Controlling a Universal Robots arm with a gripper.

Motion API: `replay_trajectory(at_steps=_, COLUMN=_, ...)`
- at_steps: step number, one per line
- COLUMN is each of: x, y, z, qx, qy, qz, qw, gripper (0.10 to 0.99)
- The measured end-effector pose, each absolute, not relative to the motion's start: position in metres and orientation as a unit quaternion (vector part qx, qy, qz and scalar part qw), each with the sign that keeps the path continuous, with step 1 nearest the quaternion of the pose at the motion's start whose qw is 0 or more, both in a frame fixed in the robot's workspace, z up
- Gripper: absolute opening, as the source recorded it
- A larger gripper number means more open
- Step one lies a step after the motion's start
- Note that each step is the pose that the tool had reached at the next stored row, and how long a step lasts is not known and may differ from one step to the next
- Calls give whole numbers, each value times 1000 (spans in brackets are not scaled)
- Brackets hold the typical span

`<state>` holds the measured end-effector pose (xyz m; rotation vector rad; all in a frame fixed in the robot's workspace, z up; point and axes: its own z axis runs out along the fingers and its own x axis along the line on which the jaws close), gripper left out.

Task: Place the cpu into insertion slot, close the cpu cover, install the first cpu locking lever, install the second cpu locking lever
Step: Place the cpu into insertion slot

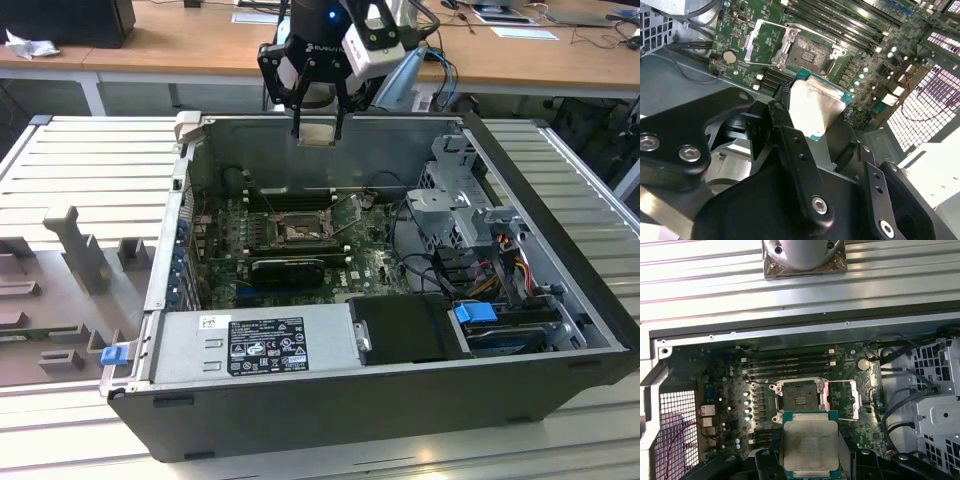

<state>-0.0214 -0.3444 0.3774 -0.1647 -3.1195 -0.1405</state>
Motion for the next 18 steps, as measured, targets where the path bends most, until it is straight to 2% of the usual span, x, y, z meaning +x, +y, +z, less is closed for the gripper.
replay_trajectory(at_steps=18, x=-21, y=-344, z=377, qx=-118, qy=-992, qz=-45, qw=4, gripper=529)
